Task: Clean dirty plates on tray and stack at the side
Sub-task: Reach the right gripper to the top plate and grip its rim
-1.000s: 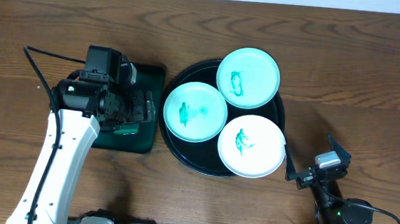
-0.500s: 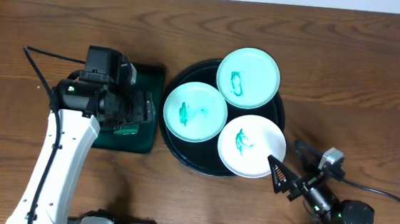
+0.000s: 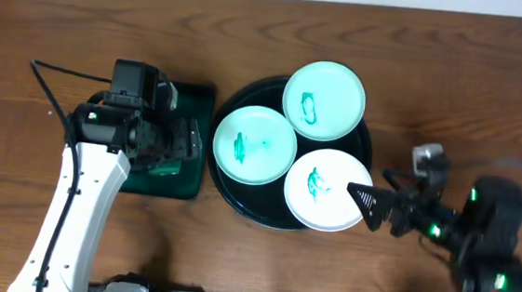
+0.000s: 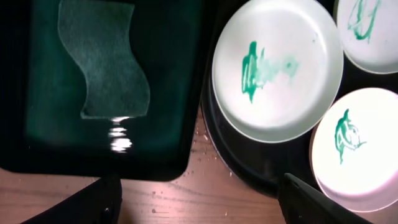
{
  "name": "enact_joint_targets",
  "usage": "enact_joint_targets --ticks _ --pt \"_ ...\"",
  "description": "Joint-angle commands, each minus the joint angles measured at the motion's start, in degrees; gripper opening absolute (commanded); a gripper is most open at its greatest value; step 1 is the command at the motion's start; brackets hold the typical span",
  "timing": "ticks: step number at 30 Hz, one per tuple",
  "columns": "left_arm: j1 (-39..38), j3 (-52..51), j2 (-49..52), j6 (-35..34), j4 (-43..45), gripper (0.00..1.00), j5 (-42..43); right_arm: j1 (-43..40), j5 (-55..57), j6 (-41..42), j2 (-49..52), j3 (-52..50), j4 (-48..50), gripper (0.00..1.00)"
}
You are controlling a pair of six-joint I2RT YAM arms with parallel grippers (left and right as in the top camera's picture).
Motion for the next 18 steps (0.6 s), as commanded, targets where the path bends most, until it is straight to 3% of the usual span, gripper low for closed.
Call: enact_joint_targets --ticks 1,4,7,12,14,15,18 --pt "-0.3 0.9 -0.1 1.2 -0.2 0.81 -0.6 3.6 7.1 -14.4 13.9 13.1 -11.2 0.99" --pt "-0.3 0.9 -0.1 1.2 0.0 0.8 -0.6 10.3 22.3 -16.4 27.1 25.3 -23.2 0.99" --pt "-0.3 0.9 -0.1 1.2 0.6 0.8 -0.6 17.6 31.1 -16.3 36.2 33.5 -28.2 0.99" --pt "-0.3 0.9 -0.1 0.3 0.8 0.81 -0.7 29.7 42.1 -12.8 48.3 38.5 -28.2 0.99" --pt "-0.3 0.9 -0.1 0.3 0.8 0.8 -0.7 32.3 39.5 -10.6 51.7 38.5 -26.7 0.99" --pt "-0.3 0.9 -0.1 0.3 0.8 0.8 -0.7 33.7 33.1 -7.4 54.3 38.4 -24.5 0.99" --pt "-0.3 0.9 -0.1 0.3 0.8 0.81 -0.7 35.4 25.4 -9.1 58.0 38.4 -21.8 0.99"
